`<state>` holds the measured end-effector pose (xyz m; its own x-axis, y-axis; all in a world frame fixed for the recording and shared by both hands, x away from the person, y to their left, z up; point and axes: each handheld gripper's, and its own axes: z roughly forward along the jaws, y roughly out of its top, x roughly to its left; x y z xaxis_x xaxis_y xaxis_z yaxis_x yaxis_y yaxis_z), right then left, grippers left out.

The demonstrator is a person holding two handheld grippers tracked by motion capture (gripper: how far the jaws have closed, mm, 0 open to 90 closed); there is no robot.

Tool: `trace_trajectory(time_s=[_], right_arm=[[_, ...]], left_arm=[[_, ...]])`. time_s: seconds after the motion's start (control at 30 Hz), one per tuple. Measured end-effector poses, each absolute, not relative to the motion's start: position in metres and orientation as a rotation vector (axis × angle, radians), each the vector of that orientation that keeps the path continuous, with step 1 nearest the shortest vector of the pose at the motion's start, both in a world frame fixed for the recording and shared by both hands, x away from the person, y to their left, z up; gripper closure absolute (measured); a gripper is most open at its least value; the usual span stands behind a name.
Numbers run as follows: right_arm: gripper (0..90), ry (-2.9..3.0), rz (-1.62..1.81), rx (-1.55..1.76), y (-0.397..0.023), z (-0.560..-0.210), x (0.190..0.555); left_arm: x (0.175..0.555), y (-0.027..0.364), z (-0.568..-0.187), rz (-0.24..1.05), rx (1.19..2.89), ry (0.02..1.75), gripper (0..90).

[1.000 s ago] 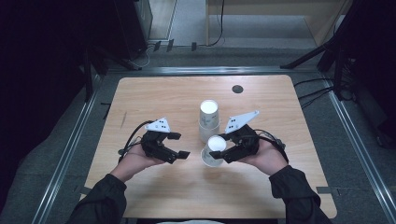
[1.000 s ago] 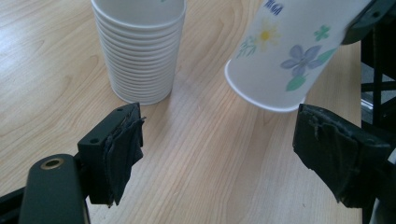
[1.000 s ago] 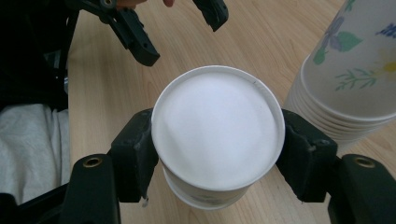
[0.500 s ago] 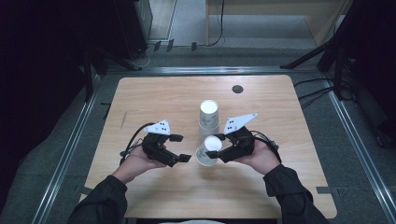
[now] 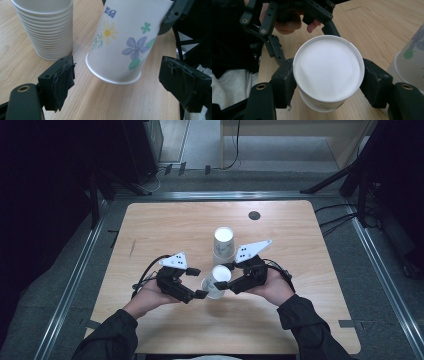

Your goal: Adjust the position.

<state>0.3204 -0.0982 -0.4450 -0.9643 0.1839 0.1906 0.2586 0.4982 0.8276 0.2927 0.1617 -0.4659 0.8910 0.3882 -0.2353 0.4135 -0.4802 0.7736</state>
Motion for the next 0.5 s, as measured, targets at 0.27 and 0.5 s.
trace_trajectory(time_s=[0.27, 0.5], right_arm=[[34.8, -2.606, -1.509, -0.36, -0.09, -0.442, 0.317], [35.0, -2.552, -1.541, -0.363, -0.087, -0.439, 0.316]], left_arm=[[0.29, 0.155, -0.467, -0.05, 2.117, 0.531, 13.5], [0.288, 0.153, -0.467, -0.046, 2.11, 0.507, 13.5]])
